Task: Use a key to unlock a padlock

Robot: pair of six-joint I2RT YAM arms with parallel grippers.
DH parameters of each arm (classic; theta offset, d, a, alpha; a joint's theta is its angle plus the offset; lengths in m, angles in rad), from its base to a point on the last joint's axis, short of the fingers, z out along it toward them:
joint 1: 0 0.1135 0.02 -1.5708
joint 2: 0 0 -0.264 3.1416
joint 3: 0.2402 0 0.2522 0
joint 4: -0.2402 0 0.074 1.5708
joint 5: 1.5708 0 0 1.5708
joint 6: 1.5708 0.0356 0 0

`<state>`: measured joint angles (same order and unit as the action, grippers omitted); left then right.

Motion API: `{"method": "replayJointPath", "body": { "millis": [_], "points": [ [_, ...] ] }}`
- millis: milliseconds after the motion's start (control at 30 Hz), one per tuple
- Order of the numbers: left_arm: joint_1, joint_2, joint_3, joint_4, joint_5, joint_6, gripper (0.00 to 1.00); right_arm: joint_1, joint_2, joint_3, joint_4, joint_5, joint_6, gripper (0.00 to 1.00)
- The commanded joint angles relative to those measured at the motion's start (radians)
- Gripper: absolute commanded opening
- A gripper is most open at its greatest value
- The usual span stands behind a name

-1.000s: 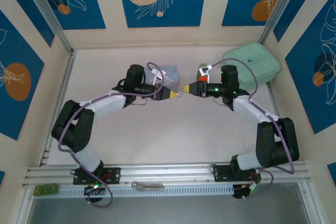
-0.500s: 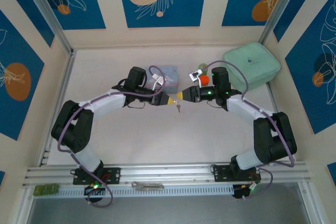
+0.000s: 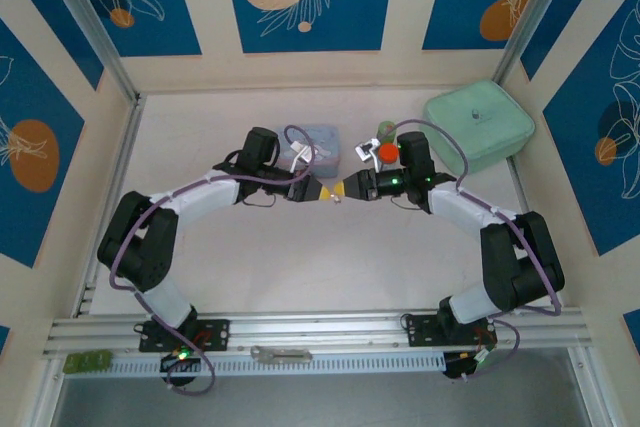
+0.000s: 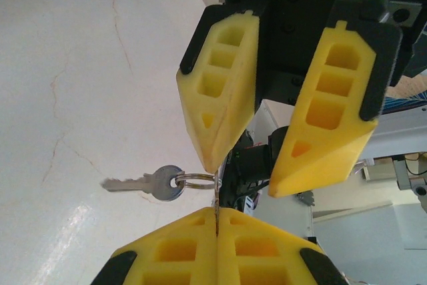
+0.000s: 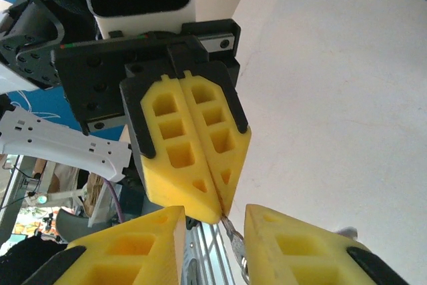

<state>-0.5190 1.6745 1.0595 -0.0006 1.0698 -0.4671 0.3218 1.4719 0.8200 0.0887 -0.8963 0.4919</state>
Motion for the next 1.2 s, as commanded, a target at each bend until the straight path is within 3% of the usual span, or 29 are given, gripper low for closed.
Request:
{"method": "replayJointPath", "body": {
  "millis": [0,233,433,633,867,1167],
  "points": [
    [0.012,-0.045,0.024,0.044,0.027,-0.006,0.0,0.011,0.0,-0.023,-0.045,-0.005,-0.026,0.3],
    [0.019,-0.053,-0.009,0.124,0.029,-0.064,0.0,0.014,0.001,-0.037,-0.041,0.006,-0.028,0.36],
    [0.019,-0.046,-0.02,0.162,0.044,-0.096,0.0,0.013,-0.008,-0.04,0.01,0.002,0.003,0.29],
    [0.017,-0.052,-0.027,0.144,0.057,-0.085,0.0,-0.024,-0.027,-0.026,0.02,-0.018,0.013,0.4],
    [0.014,-0.049,-0.03,0.14,0.069,-0.085,0.0,-0.024,-0.039,-0.025,0.027,-0.014,0.019,0.42],
    [0.005,-0.043,-0.024,0.145,0.075,-0.088,0.0,0.0,-0.021,-0.022,0.072,-0.028,0.048,0.27]
  ]
}}
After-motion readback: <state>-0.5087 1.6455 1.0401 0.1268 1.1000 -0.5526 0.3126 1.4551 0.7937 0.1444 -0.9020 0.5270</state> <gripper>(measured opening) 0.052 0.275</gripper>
